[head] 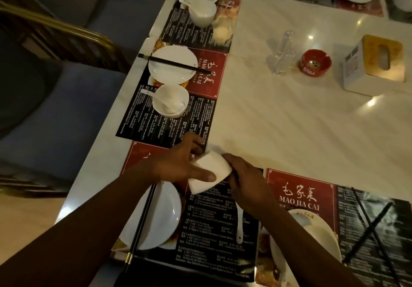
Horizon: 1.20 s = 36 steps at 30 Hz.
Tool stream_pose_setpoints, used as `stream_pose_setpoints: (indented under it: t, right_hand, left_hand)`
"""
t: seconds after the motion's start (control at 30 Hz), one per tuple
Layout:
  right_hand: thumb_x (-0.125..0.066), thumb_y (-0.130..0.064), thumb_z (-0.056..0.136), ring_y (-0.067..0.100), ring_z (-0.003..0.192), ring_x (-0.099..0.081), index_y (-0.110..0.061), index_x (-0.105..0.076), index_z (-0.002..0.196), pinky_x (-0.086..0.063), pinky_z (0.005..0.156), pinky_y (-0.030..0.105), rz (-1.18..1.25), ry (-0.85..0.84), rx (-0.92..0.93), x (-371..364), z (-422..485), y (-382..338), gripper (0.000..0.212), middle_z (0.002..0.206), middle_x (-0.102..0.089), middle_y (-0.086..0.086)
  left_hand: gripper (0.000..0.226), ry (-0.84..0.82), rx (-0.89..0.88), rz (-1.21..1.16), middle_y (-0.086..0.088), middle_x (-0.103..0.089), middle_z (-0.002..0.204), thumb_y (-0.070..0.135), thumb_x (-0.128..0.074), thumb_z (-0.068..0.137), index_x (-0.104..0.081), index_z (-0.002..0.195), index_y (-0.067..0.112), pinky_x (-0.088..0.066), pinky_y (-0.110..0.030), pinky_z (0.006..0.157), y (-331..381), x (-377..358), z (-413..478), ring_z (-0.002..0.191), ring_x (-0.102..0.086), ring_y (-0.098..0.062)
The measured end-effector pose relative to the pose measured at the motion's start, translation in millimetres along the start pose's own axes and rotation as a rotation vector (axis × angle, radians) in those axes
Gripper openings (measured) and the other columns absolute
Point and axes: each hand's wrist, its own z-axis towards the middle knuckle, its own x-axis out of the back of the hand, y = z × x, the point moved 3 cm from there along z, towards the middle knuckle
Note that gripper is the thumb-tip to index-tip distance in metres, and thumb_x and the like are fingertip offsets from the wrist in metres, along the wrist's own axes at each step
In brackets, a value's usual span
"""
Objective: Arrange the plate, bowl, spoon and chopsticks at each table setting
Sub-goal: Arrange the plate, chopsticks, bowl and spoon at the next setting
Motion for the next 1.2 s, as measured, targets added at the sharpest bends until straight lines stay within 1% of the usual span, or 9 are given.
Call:
stream_pose_setpoints:
  t: [0.1, 0.2, 0.3, 0.4, 0.5, 0.63, 0.77, 1.03, 1.2]
  right_hand:
    - [-0.046, -0.026, 0.103, 0.015, 0.097, -0.064, -0.021, -0.054, 0.135, -0.05, 0.084, 0.029, -0.088, 0.006, -0.043, 6.9, -16.6, -4.9, 0.034, 0.116, -0.069, -0.002]
    - [-0.037, -0.037, 0.105, 0.006, 0.075, -0.059, -0.023, -0.061, 0.115, -0.047, 0.065, 0.025, -0.142, -0.053, -0.153, -0.9, -33.9, -1.4, 0.029, 0.087, -0.065, -0.008]
    - [-0.035, -0.042, 0.105, 0.002, 0.064, -0.054, -0.024, -0.059, 0.099, -0.036, 0.054, 0.015, -0.148, -0.118, -0.274, -16.9, -50.1, 6.9, 0.031, 0.072, -0.053, -0.014]
    - [-0.036, -0.039, 0.105, 0.004, 0.063, -0.053, -0.025, -0.053, 0.089, -0.037, 0.054, 0.018, -0.153, -0.163, -0.374, -33.0, -62.4, 11.1, 0.027, 0.073, -0.055, -0.009]
    - [-0.039, -0.037, 0.105, 0.001, 0.062, -0.053, -0.022, -0.054, 0.087, -0.036, 0.052, 0.014, -0.129, -0.161, -0.484, -41.6, -68.6, 11.5, 0.028, 0.075, -0.059, -0.005]
    - [-0.043, -0.032, 0.104, 0.008, 0.06, -0.065, -0.015, -0.063, 0.086, -0.053, 0.06, 0.025, -0.056, -0.135, -0.564, -46.0, -70.3, 7.7, 0.032, 0.072, -0.067, 0.0]
    - [-0.047, -0.03, 0.102, 0.014, 0.06, -0.069, -0.015, -0.064, 0.083, -0.061, 0.065, 0.038, 0.034, -0.113, -0.592, -50.9, -73.0, 5.9, 0.03, 0.07, -0.07, 0.003]
    - [-0.045, -0.036, 0.103, 0.011, 0.058, -0.066, -0.022, -0.06, 0.08, -0.057, 0.062, 0.031, 0.001, -0.099, -0.588, -50.0, -73.1, 7.3, 0.031, 0.072, -0.07, 0.0]
    - [-0.043, -0.037, 0.104, 0.016, 0.071, -0.068, -0.013, -0.067, 0.089, -0.058, 0.071, 0.034, -0.036, -0.104, -0.57, -51.3, -71.3, 8.2, 0.036, 0.081, -0.071, 0.005]
  left_hand:
    - [0.066, -0.034, 0.037, -0.19, -0.003, -0.054, 0.125, 0.06, -0.068, 0.078, -0.038, 0.126, 0.026, -0.06, -0.036, 0.073, -2.6, -21.7, -18.4, 0.108, -0.063, -0.024]
    - [0.048, 0.006, 0.063, -0.285, -0.004, -0.061, 0.119, 0.063, -0.051, 0.088, -0.056, 0.12, 0.027, -0.061, -0.047, 0.079, -18.0, -40.4, -35.5, 0.104, -0.066, -0.025]
    - [0.03, 0.015, 0.028, -0.203, 0.005, -0.064, 0.118, 0.045, -0.061, 0.093, -0.062, 0.122, 0.036, -0.06, -0.036, 0.083, -37.3, -52.0, -46.5, 0.108, -0.063, -0.016]
    - [0.042, 0.083, -0.039, 0.007, 0.02, -0.063, 0.115, 0.018, -0.067, 0.091, -0.058, 0.118, 0.049, -0.053, -0.024, 0.086, -52.9, -58.9, -51.0, 0.11, -0.06, -0.005]
    - [0.036, 0.27, 0.014, 0.079, 0.018, -0.066, 0.113, 0.021, -0.071, 0.089, -0.062, 0.12, 0.036, -0.052, -0.027, 0.09, -65.4, -64.3, -49.5, 0.105, -0.061, -0.003]
    - [0.025, 0.373, 0.05, 0.06, 0.013, -0.07, 0.112, 0.024, -0.069, 0.092, -0.068, 0.117, 0.028, -0.052, -0.027, 0.089, -74.7, -70.9, -45.4, 0.098, -0.062, 0.001]
    - [0.024, 0.401, 0.05, 0.09, 0.011, -0.071, 0.112, 0.022, -0.065, 0.094, -0.07, 0.117, 0.026, -0.051, -0.03, 0.09, -74.1, -71.0, -44.3, 0.101, -0.062, -0.005]
    - [0.021, 0.37, 0.025, 0.153, 0.012, -0.071, 0.107, 0.019, -0.069, 0.091, -0.072, 0.111, 0.025, -0.047, -0.014, 0.076, -81.0, -65.4, -48.0, 0.089, -0.063, 0.001]
    - [0.021, 0.353, 0.029, 0.113, 0.012, -0.072, 0.108, 0.018, -0.071, 0.09, -0.072, 0.109, 0.025, -0.055, -0.032, 0.092, -84.8, -64.3, -51.1, 0.099, -0.065, -0.004]
